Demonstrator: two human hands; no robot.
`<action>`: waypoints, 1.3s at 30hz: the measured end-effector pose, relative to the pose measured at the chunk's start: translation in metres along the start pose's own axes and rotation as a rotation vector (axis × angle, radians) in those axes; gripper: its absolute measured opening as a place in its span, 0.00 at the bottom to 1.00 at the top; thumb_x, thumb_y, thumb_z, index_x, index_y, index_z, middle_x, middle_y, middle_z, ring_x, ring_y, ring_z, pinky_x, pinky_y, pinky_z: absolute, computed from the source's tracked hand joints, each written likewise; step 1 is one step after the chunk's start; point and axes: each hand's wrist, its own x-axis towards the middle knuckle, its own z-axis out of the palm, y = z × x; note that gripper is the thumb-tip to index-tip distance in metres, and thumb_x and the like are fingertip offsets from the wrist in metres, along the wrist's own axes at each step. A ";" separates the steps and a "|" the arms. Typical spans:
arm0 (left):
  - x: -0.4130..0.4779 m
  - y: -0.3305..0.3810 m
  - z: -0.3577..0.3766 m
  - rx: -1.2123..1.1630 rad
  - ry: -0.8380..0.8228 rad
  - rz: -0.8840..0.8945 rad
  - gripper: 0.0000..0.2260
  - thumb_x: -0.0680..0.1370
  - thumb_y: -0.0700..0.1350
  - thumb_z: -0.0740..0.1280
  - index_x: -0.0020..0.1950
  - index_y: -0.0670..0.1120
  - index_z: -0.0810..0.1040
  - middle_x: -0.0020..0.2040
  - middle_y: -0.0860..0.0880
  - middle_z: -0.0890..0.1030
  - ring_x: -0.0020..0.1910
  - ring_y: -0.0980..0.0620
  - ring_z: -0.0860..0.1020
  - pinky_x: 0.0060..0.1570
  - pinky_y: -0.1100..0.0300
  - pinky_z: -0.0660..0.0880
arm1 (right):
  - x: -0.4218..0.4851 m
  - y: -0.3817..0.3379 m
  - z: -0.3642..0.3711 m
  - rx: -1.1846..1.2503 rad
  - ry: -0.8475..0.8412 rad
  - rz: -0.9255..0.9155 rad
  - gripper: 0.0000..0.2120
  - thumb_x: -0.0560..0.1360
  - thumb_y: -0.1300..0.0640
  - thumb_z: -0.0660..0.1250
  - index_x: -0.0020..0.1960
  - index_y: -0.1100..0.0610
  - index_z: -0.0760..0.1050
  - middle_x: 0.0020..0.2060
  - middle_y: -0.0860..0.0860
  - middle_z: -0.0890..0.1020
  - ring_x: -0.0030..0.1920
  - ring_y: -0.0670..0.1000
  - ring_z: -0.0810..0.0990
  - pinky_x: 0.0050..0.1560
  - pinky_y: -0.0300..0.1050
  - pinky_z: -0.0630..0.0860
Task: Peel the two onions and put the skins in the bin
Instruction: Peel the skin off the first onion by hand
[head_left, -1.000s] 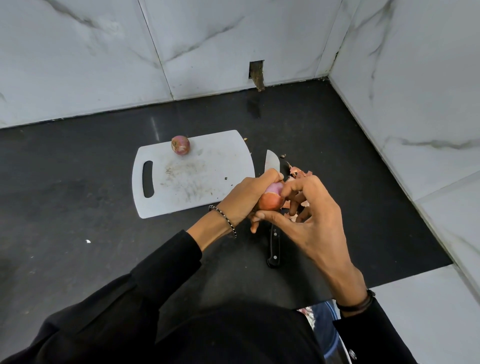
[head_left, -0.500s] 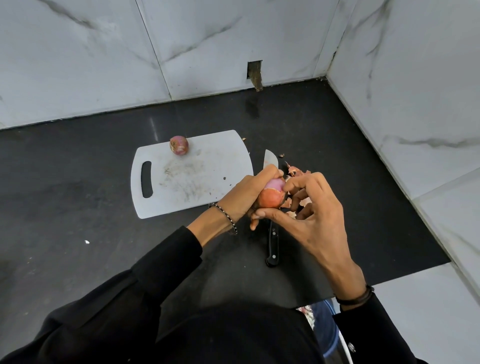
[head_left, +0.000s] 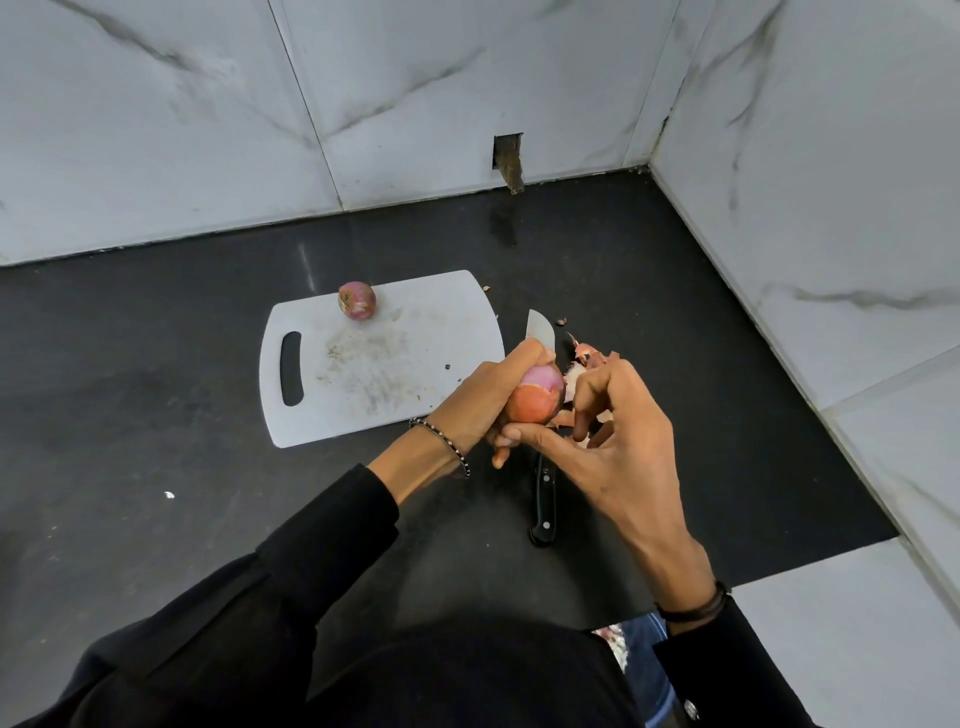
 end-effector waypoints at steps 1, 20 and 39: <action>0.001 -0.001 0.000 0.002 0.005 0.000 0.33 0.78 0.64 0.54 0.43 0.33 0.77 0.26 0.39 0.71 0.20 0.47 0.69 0.23 0.63 0.71 | 0.000 -0.001 -0.001 0.015 -0.005 0.015 0.27 0.63 0.37 0.82 0.45 0.51 0.69 0.39 0.44 0.74 0.37 0.50 0.76 0.33 0.53 0.78; 0.002 -0.002 0.002 -0.013 0.027 0.027 0.36 0.76 0.65 0.53 0.48 0.30 0.76 0.39 0.28 0.76 0.21 0.48 0.70 0.22 0.63 0.71 | 0.000 -0.006 0.000 0.089 -0.044 0.023 0.23 0.64 0.44 0.82 0.51 0.41 0.72 0.50 0.39 0.76 0.40 0.50 0.79 0.38 0.47 0.80; 0.002 -0.005 -0.004 -0.177 -0.059 0.017 0.30 0.74 0.65 0.55 0.45 0.36 0.76 0.30 0.39 0.72 0.19 0.50 0.67 0.22 0.64 0.70 | 0.002 -0.002 -0.010 0.033 -0.078 -0.022 0.23 0.68 0.45 0.81 0.57 0.49 0.75 0.50 0.41 0.78 0.41 0.49 0.80 0.35 0.37 0.75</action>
